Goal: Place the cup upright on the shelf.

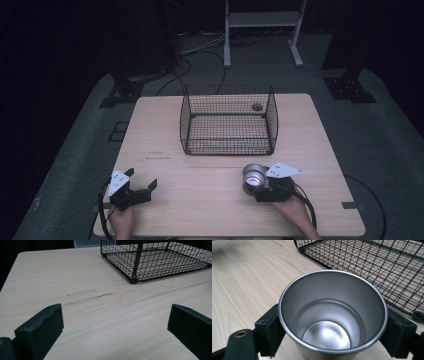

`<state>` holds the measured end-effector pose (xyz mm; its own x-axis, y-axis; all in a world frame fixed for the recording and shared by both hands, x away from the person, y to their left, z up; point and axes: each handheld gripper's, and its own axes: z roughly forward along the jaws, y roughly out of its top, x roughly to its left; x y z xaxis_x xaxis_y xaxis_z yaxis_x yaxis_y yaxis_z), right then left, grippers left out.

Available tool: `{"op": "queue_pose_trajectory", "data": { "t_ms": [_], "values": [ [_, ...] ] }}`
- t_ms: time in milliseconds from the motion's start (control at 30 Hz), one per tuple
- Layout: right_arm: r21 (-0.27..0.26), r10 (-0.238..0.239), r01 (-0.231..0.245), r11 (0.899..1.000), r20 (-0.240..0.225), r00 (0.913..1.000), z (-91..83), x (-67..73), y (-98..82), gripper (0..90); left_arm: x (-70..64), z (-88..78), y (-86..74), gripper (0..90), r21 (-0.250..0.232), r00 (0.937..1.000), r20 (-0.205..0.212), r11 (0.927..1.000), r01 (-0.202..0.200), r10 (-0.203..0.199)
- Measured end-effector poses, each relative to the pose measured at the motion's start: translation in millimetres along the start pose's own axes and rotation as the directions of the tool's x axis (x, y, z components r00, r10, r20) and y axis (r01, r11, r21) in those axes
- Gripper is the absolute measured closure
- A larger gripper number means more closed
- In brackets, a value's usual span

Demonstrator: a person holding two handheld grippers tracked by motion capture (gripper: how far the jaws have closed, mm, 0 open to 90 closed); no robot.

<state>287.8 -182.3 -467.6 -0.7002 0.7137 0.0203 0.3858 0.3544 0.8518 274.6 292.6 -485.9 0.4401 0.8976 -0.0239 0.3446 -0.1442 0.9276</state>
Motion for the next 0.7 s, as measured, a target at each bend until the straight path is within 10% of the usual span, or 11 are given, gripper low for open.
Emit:
{"op": "queue_pose_trajectory", "data": {
  "t_ms": [700],
  "values": [
    [-0.005, 0.032, -0.032, 0.999, -0.032, 0.9990, -13.8, -5.2, 9.7, 17.8, -0.5, 0.1, -0.1, 0.0, 0.002, 1.0000, -0.001, 1.0000, -0.004, 0.004]
  ]
}}
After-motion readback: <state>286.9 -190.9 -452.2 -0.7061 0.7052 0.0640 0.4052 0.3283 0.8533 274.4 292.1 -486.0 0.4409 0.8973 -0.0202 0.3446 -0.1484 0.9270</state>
